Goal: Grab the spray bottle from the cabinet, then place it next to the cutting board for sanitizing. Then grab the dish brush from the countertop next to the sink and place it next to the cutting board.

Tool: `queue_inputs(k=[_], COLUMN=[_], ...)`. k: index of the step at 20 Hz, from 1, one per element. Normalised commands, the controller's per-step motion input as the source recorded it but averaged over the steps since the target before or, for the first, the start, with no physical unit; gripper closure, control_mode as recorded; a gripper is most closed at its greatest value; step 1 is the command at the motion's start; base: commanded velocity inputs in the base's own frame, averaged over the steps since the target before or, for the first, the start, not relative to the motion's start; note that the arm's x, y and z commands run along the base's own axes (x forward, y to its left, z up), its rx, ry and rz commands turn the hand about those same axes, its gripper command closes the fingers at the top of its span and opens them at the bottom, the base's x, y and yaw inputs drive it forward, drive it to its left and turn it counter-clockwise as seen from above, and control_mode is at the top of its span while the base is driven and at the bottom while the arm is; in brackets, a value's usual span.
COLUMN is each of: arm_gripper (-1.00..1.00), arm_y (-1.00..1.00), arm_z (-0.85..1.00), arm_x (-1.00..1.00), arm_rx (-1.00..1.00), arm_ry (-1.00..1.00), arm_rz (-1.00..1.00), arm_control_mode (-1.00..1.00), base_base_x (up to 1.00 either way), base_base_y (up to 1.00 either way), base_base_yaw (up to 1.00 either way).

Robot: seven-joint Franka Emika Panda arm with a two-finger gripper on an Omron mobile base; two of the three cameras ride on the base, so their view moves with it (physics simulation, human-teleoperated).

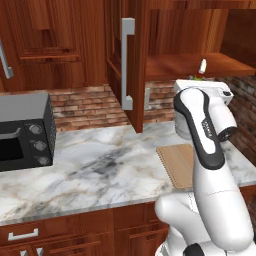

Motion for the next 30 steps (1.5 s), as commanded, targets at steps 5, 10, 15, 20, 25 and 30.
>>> queue_inputs(k=[5,10,15,20,25,30], arm_gripper=[1.00,1.00,1.00,1.00,1.00,1.00], arm_y=[-0.02,0.00,0.05,0.25,0.33,0.28], arm_z=[-0.24,-0.39,-0.50,-0.63,-0.45,-0.08], arm_x=[-0.11,-0.10,-0.07,0.02,0.19,0.30], arm_rx=[-0.05,-0.05,-0.02,0.00,0.00,0.00], arm_ry=[0.01,0.04,0.07,0.18,0.15,0.07], arm_rz=[0.11,0.08,0.04,0.04,0.03,0.00], arm_control_mode=[-1.00,-1.00,-1.00,-1.00,-1.00,-1.00], base_base_x=[0.00,0.00,0.00,0.00,0.00,0.00], base_base_y=[0.00,0.00,0.00,0.00,0.00,0.00], base_base_yaw=[0.00,0.00,0.00,0.00,0.00,0.00])
